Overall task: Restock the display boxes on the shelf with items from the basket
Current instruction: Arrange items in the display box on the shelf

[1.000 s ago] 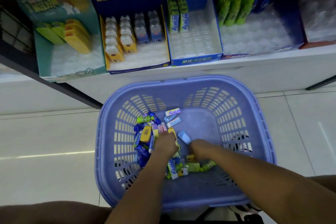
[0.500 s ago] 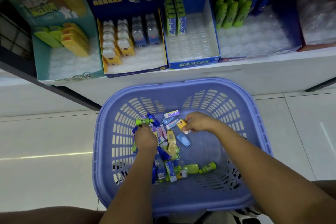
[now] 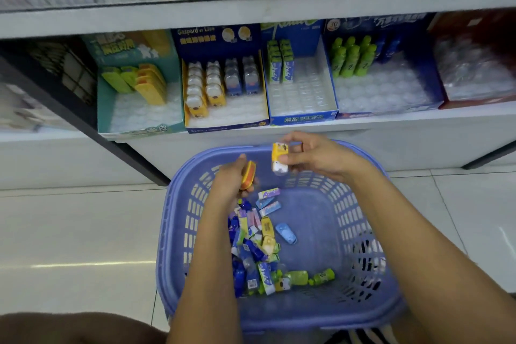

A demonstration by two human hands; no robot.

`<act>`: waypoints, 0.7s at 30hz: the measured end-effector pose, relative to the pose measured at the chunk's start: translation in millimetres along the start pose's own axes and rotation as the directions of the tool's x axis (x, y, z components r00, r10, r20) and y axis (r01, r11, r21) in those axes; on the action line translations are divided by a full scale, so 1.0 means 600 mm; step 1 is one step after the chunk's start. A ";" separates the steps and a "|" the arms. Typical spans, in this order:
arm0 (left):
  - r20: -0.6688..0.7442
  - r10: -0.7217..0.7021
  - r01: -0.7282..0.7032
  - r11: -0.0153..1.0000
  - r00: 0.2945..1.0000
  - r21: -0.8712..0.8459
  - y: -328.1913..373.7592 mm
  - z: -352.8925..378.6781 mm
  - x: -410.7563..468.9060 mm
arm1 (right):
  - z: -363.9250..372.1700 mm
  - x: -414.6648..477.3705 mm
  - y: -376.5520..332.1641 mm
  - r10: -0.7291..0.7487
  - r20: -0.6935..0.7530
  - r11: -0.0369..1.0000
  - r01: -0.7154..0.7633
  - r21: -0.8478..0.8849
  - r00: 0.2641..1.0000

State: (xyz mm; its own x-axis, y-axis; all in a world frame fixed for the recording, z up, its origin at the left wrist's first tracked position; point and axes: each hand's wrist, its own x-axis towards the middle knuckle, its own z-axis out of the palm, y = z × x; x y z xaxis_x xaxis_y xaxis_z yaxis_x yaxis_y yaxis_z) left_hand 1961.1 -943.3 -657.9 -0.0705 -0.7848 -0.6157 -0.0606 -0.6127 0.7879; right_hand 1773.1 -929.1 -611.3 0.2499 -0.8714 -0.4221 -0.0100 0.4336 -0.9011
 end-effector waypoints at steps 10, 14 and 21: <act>-0.229 0.221 -0.277 0.927 0.948 -0.253 0.093 -0.056 -0.048 | 0.070 0.066 -0.142 -0.527 -0.269 0.697 0.229 -0.680 0.806; -0.310 0.090 -0.193 0.929 0.946 -0.317 0.105 -0.077 -0.044 | 0.102 0.112 -0.172 -0.613 -0.070 0.409 0.241 -0.880 0.787; -0.264 0.303 -0.365 0.901 0.916 -0.234 0.096 -0.105 -0.055 | 0.126 0.145 -0.156 -0.597 -0.037 0.404 0.261 -0.877 0.801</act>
State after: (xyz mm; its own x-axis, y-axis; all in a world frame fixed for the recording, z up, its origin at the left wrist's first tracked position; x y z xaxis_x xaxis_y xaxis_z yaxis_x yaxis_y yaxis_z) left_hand 2022.5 -958.8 -591.8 0.1798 -0.9287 -0.3243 0.2042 -0.2872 0.9358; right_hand 1869.0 -1028.3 -556.2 0.1704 -0.9657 0.1960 -0.7877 -0.2530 -0.5617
